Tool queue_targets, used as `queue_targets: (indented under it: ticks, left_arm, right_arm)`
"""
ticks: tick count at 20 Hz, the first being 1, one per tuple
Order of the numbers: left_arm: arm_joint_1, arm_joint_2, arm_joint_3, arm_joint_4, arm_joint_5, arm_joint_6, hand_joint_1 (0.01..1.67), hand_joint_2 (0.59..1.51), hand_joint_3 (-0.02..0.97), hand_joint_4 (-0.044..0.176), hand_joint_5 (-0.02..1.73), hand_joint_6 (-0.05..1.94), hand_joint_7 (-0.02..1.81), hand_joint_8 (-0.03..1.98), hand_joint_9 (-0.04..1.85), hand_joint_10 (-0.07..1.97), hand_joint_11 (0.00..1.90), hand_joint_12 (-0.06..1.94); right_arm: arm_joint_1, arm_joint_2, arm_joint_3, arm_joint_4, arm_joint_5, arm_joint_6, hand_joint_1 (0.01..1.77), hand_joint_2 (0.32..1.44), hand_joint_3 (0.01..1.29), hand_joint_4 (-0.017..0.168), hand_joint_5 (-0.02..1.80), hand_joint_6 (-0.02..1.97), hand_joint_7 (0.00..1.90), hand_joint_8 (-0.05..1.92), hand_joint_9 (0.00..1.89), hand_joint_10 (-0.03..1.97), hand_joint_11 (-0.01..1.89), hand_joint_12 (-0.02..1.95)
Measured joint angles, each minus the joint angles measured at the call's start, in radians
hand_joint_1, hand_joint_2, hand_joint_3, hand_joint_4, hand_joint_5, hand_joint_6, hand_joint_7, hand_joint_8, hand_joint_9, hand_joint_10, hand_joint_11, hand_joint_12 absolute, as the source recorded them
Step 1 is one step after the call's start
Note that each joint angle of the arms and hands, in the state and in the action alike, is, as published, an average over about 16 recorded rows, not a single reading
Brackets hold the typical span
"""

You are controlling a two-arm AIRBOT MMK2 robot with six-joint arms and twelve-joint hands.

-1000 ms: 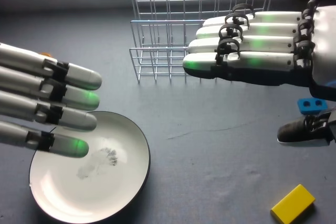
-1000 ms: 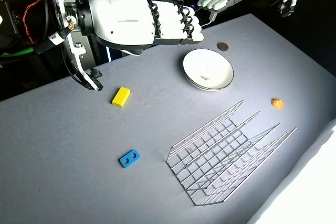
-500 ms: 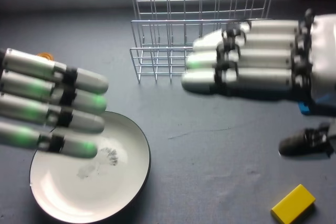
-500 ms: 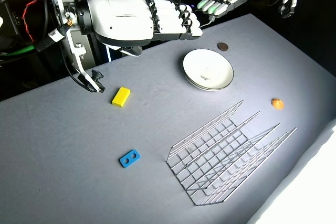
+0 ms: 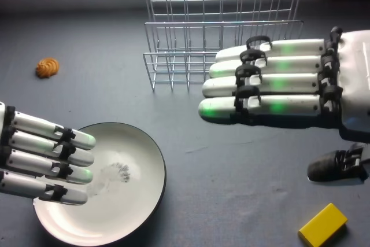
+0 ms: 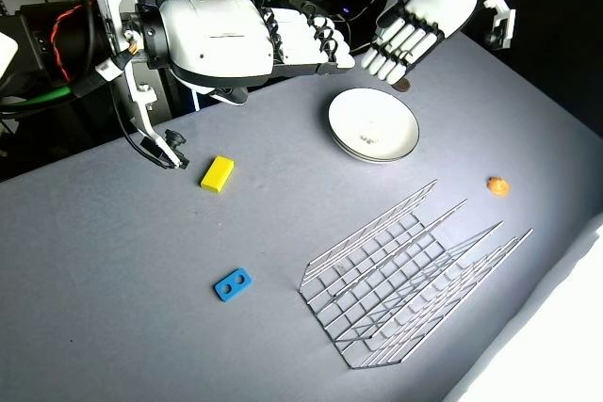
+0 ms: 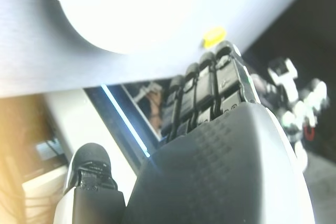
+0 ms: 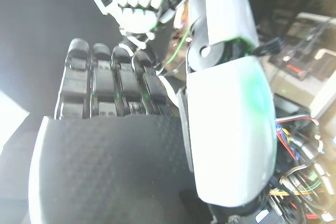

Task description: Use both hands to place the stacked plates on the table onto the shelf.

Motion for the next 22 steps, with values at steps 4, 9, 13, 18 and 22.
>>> queue_targets:
  ticks: [4, 9, 13, 18, 22]
  left_arm:
    - [0.076, -0.01, -0.003, -0.019, 0.079, 0.007, 0.02, 1.146, 0.011, -0.001, 0.03, 0.02, 0.03, 0.02, 0.02, 0.01, 0.02, -0.01]
    - [0.142, -0.023, -0.001, -0.038, 0.152, 0.011, 0.02, 1.148, 0.011, -0.001, 0.03, 0.02, 0.03, 0.02, 0.02, 0.01, 0.02, -0.01]
    - [0.183, -0.036, 0.009, -0.048, 0.2, 0.012, 0.02, 1.149, 0.01, -0.001, 0.04, 0.02, 0.04, 0.02, 0.02, 0.01, 0.02, -0.01]
    - [0.223, -0.051, 0.024, -0.055, 0.246, 0.011, 0.02, 1.149, 0.01, -0.001, 0.05, 0.02, 0.04, 0.02, 0.02, 0.01, 0.02, -0.01]
    - [0.251, -0.06, 0.034, -0.062, 0.28, 0.006, 0.02, 1.148, 0.01, -0.002, 0.05, 0.02, 0.04, 0.02, 0.02, 0.01, 0.01, -0.02]
  right_arm:
    - [-0.001, -0.003, 0.002, -0.007, 0.004, -0.002, 1.29, 0.94, 0.02, 0.001, 0.03, 0.02, 0.02, 0.01, 0.02, 0.01, 0.01, 0.07]
    - [-0.005, -0.017, 0.011, -0.007, 0.005, -0.009, 1.28, 0.95, 0.02, 0.002, 0.03, 0.02, 0.02, 0.01, 0.02, 0.01, 0.02, 0.08]
    - [-0.011, -0.032, 0.021, -0.004, 0.003, -0.021, 1.27, 0.95, 0.02, 0.002, 0.04, 0.02, 0.02, 0.01, 0.02, 0.01, 0.02, 0.08]
    - [-0.02, -0.051, 0.033, 0.009, 0.002, -0.047, 1.27, 0.96, 0.02, 0.002, 0.04, 0.02, 0.02, 0.01, 0.02, 0.01, 0.02, 0.1]
    - [-0.028, -0.062, 0.039, 0.019, 0.001, -0.069, 1.27, 0.96, 0.02, 0.003, 0.04, 0.02, 0.02, 0.01, 0.02, 0.01, 0.02, 0.1]
